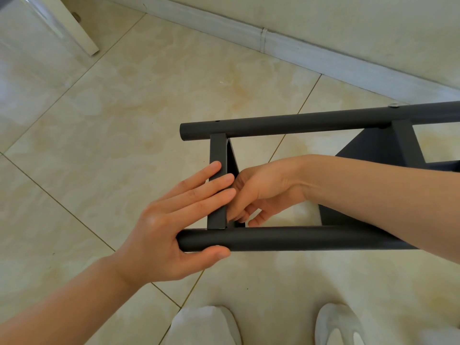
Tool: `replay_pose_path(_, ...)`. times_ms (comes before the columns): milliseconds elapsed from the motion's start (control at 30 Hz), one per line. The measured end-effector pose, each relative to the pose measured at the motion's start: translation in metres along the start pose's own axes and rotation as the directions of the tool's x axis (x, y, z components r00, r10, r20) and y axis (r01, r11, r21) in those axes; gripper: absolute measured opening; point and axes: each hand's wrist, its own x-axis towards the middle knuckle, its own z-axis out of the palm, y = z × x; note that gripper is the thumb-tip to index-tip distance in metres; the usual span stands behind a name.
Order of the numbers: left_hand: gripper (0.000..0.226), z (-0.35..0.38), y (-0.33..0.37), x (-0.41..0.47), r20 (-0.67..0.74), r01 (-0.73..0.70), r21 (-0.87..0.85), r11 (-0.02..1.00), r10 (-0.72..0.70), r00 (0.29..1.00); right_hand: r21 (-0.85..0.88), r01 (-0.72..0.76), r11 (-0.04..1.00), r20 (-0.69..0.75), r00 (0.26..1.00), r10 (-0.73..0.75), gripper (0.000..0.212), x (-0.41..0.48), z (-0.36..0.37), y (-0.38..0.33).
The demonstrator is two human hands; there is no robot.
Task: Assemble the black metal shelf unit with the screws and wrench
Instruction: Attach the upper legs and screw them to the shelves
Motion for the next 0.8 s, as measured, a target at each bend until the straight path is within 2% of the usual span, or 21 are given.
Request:
replay_pose_path(133,0.064,-0.0001,0.0005,0.0010,0.002,0.001,0.000,1.000,-0.001,1.000,-0.009,-0.018,1.000,0.002,1.000,0.018,0.021,0.0015,0.0013,-0.0014)
replay_pose_path(333,0.064,-0.0004,0.0014,0.0010,0.015,0.016,-0.004,1.000,-0.016,1.000,-0.021,-0.030,0.999,-0.036,0.999,0.029,0.004,0.0035,0.0042,-0.0018)
replay_pose_path(433,0.064,-0.0001,0.0019,-0.0003,0.022,0.036,-0.022,0.999,-0.035,0.999,-0.009,-0.009,1.000,-0.036,0.999,0.009,0.003,0.0007,0.0028,-0.0021)
replay_pose_path(633,0.063,0.0001,0.0027,0.0001,0.019,0.045,-0.040,0.998,-0.044,0.999,-0.022,0.026,0.999,-0.028,0.999,-0.027,0.027,-0.0019,0.0010,-0.0008)
replay_pose_path(800,0.064,0.0007,0.0037,0.0014,0.010,0.030,-0.027,0.999,-0.030,0.999,-0.055,-0.004,0.998,-0.078,0.997,0.000,0.031,-0.0017,0.0027,-0.0017)
